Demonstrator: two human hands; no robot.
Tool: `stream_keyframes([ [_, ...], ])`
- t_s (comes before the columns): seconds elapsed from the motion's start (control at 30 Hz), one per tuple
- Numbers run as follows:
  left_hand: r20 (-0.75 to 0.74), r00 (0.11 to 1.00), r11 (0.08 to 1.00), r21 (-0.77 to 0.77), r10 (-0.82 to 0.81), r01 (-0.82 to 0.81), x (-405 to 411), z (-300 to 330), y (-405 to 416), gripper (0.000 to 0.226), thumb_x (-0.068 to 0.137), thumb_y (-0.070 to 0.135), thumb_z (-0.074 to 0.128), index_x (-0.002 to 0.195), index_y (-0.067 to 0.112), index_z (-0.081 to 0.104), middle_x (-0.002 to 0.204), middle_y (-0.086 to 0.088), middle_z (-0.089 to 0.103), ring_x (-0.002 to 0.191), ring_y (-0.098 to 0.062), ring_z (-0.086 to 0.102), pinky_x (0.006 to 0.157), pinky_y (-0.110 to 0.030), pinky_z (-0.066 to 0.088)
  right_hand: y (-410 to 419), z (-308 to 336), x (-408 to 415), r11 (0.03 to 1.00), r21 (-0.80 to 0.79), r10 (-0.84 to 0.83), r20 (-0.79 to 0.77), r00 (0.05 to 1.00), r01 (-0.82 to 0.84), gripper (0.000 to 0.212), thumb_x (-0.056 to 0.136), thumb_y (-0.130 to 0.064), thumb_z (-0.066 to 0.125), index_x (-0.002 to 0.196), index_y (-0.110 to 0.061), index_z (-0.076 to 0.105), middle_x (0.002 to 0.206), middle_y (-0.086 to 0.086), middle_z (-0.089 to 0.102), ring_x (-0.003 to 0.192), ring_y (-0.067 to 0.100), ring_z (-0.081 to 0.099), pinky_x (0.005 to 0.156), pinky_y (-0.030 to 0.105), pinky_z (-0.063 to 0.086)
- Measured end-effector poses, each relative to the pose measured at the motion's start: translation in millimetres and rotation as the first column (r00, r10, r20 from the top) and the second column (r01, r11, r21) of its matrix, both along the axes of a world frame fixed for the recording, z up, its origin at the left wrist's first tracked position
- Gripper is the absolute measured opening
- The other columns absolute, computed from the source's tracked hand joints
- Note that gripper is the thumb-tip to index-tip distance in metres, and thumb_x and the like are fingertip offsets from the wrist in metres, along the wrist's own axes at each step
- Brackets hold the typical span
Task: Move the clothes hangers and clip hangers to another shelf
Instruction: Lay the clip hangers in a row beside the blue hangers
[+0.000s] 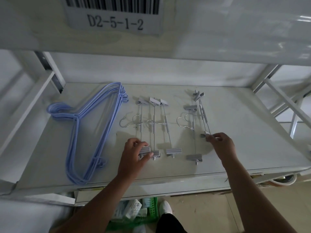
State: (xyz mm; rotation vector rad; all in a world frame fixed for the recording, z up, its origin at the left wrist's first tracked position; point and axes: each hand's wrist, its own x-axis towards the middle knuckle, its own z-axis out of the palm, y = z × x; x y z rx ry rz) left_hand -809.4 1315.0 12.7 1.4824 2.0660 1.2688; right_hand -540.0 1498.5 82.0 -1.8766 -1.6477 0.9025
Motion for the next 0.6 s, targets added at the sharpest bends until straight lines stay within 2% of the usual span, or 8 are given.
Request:
stream_keyframes([
  [0.13,0.011,1.000,1.000,-0.003,-0.002,0.002,0,0,0,0.033,0.076,0.046,0.065,0.103,0.028,0.065,0.112,0.010,0.042,0.102,-0.010,0.054,0.081,-0.030,0.056,-4,1,-16,0.999,0.047,0.022,0.022,1.000,-0.023,0.026,0.073,-0.040,0.076,0.078,-0.016,0.067,0.093,0.018,0.066,0.068,0.018,0.060,0.051,0.023,0.035],
  [0.27,0.011,1.000,1.000,0.010,-0.006,0.006,0,-1,0,0.031,0.076,0.046,0.065,0.102,0.028,0.065,0.111,0.011,0.041,0.101,-0.011,0.055,0.080,-0.032,0.056,-5,-1,-30,0.999,0.014,0.039,-0.040,0.998,-0.038,0.042,0.068,-0.058,0.068,0.076,-0.017,0.071,0.093,0.018,0.065,0.071,0.019,0.059,0.054,0.022,0.036],
  [0.4,0.007,1.000,1.000,0.007,-0.007,0.007,0,-2,1,0.032,0.077,0.046,0.065,0.103,0.028,0.065,0.111,0.011,0.041,0.100,-0.012,0.055,0.079,-0.033,0.056,-4,4,-31,1.000,0.020,-0.015,-0.218,0.976,0.020,0.054,0.083,-0.051,0.065,0.078,0.002,0.069,0.072,0.020,0.061,0.062,0.020,0.049,0.056,0.028,0.038],
  [0.5,0.005,1.000,1.000,0.010,-0.011,0.011,-1,-4,1,0.032,0.077,0.046,0.065,0.103,0.028,0.065,0.111,0.010,0.042,0.098,-0.013,0.056,0.078,-0.033,0.056,4,10,-29,0.996,-0.032,-0.094,-0.382,0.919,0.089,0.031,0.093,-0.034,0.059,0.086,-0.005,0.064,0.075,0.002,0.066,0.069,0.021,0.060,0.059,0.023,0.047],
  [0.6,0.004,1.000,1.000,0.015,-0.006,0.006,-1,-4,2,0.033,0.076,0.046,0.065,0.103,0.028,0.066,0.110,0.011,0.042,0.098,-0.012,0.056,0.078,-0.031,0.056,10,17,-25,0.974,-0.086,-0.224,-0.500,0.837,0.209,0.015,0.096,-0.030,0.056,0.092,-0.017,0.059,0.075,-0.005,0.056,0.063,0.007,0.055,0.062,0.019,0.047],
])
